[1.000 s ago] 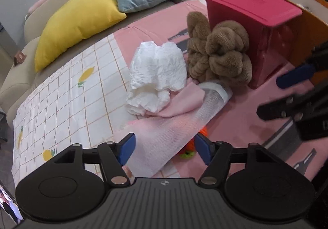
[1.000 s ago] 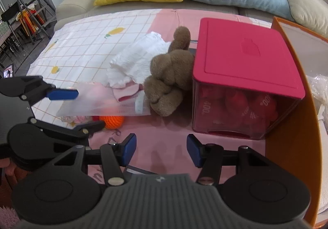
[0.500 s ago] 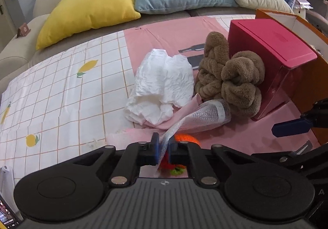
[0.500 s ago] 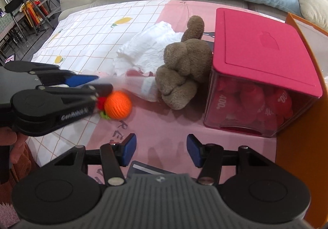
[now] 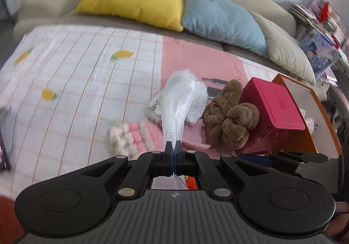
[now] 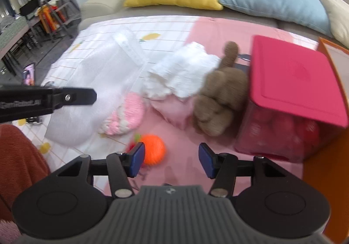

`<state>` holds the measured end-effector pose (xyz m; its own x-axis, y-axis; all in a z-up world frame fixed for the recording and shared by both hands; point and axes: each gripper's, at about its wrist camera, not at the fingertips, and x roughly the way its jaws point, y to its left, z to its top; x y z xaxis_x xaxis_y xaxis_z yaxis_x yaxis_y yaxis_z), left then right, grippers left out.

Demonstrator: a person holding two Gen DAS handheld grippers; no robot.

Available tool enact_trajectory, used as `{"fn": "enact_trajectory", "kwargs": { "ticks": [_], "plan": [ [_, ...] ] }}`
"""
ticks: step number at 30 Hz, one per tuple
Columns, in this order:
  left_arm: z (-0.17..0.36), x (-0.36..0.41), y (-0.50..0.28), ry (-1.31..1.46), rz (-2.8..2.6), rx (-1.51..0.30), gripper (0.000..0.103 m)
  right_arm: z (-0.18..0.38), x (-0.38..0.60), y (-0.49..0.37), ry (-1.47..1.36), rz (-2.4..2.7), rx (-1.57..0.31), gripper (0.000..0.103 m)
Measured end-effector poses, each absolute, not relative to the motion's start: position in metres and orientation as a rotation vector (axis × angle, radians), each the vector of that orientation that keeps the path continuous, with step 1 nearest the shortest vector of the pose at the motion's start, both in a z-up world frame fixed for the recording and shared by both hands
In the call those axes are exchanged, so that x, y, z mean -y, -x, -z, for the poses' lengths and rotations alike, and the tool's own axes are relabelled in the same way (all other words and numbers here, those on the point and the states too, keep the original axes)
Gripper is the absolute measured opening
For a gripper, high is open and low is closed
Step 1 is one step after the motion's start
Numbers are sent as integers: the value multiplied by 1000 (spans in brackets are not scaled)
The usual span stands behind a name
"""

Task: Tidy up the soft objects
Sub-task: 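Grasp the white mesh bag with the left tool while the right grasps the orange knit fruit, then carry the mesh bag and orange knit fruit over the white box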

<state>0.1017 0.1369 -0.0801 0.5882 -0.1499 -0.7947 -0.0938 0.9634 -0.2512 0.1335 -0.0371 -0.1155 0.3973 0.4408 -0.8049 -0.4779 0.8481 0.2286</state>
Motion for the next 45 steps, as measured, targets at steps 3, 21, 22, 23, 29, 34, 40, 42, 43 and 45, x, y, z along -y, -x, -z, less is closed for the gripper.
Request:
{"fn": "enact_trajectory", "kwargs": {
  "ticks": [3,21,22,23,29,34,40,42,43,45],
  "plan": [
    [92,-142,-101,260,-18,-975,1,120,19,-135,76,-620,-1009,55],
    [143,-147,-107,286,-33,-1100,34,169,-3,-140,86,-646,-1136,51],
    [146,-147,-108,288,-26,-1104,34,168,-2,-139,92,-644,-1136,51],
    [148,-146,-109,290,-18,-1110,34,168,-1,-138,97,-641,-1136,50],
    [162,-145,-115,274,-37,-1143,31,164,16,-132,81,-618,-1148,50],
    [159,-138,-113,236,-4,-1127,3,156,31,-123,65,-610,-1135,51],
    [141,-119,-106,150,22,-1069,1,140,48,-117,37,-597,-1098,51],
    [133,-113,-103,142,25,-1053,1,133,54,-114,26,-591,-1080,51],
    [128,-110,-101,138,27,-1044,1,129,57,-113,20,-587,-1069,51],
    [117,-103,-98,125,33,-1021,1,121,64,-110,6,-580,-1047,51]
  ]
}}
